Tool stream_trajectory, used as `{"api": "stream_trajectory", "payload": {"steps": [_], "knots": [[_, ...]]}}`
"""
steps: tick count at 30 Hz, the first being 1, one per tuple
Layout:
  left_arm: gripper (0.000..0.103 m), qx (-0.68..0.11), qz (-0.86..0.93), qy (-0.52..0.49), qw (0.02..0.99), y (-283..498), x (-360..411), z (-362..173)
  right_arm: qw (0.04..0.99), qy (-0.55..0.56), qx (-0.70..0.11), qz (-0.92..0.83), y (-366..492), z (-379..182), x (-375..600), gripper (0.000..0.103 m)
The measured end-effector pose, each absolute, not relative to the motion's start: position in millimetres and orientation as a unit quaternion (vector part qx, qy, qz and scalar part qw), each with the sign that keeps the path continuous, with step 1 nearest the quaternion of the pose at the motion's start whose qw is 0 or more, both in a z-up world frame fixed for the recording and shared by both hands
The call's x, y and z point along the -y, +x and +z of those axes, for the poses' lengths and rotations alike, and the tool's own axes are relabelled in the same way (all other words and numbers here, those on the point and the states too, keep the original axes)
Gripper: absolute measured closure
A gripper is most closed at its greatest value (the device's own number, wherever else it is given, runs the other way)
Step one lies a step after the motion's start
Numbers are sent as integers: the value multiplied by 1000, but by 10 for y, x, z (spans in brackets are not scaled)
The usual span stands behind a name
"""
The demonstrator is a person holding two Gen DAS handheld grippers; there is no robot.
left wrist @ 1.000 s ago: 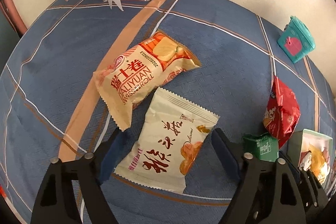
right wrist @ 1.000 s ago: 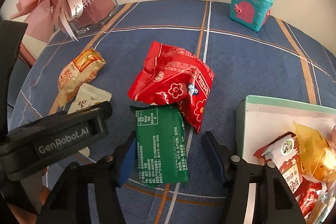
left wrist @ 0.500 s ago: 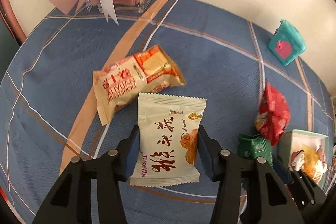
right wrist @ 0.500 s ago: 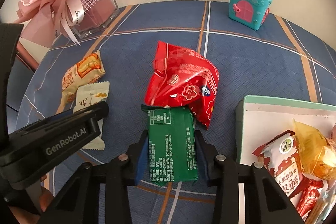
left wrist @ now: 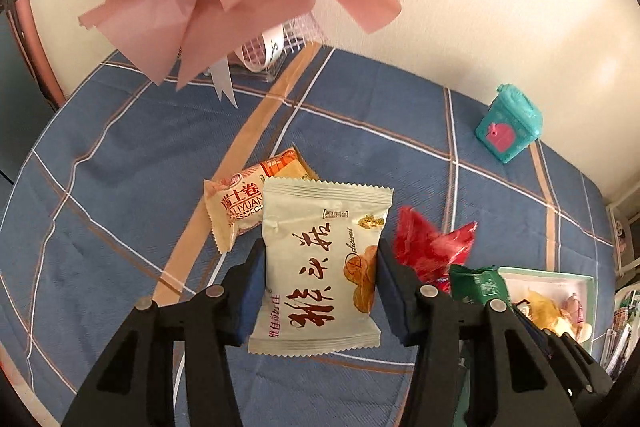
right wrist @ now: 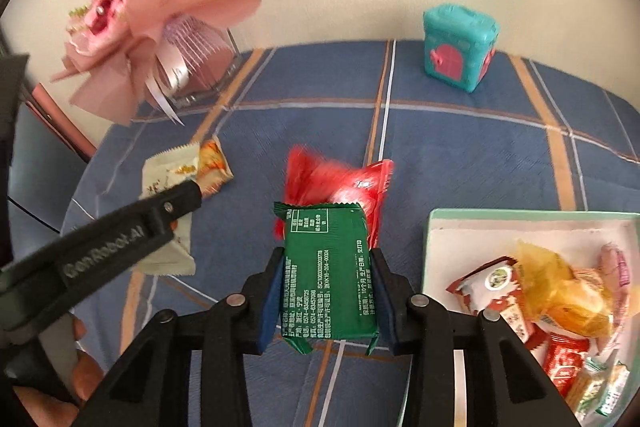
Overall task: Organize snacks
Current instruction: 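Carry both packs over the white tray and open both tools to release them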
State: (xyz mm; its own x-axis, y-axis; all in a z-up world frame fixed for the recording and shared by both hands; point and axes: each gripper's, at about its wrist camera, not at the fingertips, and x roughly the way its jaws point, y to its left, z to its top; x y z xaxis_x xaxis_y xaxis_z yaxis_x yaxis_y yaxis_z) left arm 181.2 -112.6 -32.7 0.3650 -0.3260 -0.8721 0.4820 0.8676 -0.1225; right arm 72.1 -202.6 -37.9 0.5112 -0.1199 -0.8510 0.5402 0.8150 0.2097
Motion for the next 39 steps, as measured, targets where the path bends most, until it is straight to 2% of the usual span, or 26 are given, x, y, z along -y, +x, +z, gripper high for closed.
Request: {"api": "stream_trajectory", "payload": {"steps": [10, 23, 39], "knots": [[50, -488, -253, 50, 834, 1552, 1038, 117, 846, 239, -433, -198, 490, 11, 1997, 60], [50, -474, -272, 60, 836, 1028, 1114, 328, 848, 267, -402, -219, -97, 374, 2225, 60], [50, -466, -336, 130, 808, 290, 1721, 263, 814, 306, -407, -279, -770, 213, 2714, 60]]}}
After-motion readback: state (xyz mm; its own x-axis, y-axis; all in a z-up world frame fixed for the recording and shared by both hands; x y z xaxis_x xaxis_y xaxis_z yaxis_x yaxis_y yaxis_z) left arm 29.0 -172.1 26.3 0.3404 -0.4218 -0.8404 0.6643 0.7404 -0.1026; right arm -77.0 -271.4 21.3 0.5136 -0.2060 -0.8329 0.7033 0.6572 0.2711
